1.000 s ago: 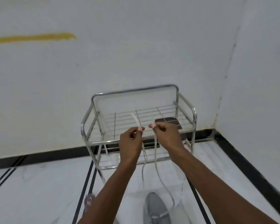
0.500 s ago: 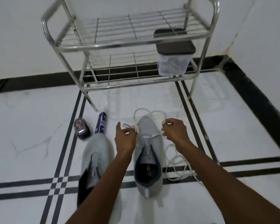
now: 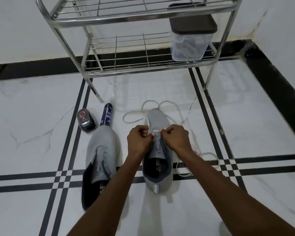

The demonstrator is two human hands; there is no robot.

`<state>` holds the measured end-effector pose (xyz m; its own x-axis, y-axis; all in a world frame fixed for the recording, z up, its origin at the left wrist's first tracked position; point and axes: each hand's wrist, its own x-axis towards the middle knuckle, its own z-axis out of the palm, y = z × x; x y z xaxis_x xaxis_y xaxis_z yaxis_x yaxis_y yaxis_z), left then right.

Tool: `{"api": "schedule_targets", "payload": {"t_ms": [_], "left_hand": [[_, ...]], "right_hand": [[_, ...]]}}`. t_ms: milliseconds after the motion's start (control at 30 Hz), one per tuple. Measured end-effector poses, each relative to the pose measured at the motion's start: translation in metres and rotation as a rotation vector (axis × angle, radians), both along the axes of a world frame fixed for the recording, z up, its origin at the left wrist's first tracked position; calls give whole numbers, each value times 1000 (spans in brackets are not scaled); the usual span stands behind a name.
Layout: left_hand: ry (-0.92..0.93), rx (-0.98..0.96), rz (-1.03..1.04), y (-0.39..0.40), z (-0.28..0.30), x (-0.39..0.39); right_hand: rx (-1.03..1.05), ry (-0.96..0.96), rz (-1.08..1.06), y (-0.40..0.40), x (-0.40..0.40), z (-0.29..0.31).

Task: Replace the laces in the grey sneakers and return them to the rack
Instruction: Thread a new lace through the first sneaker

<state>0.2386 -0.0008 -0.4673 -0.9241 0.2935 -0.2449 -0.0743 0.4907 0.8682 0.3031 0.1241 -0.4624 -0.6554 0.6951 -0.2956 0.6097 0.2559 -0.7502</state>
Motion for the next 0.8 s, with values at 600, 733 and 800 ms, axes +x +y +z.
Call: {"api": "schedule_targets", "payload": {"t_ms": [600, 733, 800], "left_hand": [[-110, 162, 151, 2, -28, 3], [-135, 190, 176, 4, -28, 6], [-138, 199, 174, 3, -28, 8]], "right_hand": [[-232, 234, -168, 0, 14, -24], [-489, 357, -345, 2, 15, -16], [-589, 380, -401, 4, 15, -17]]}}
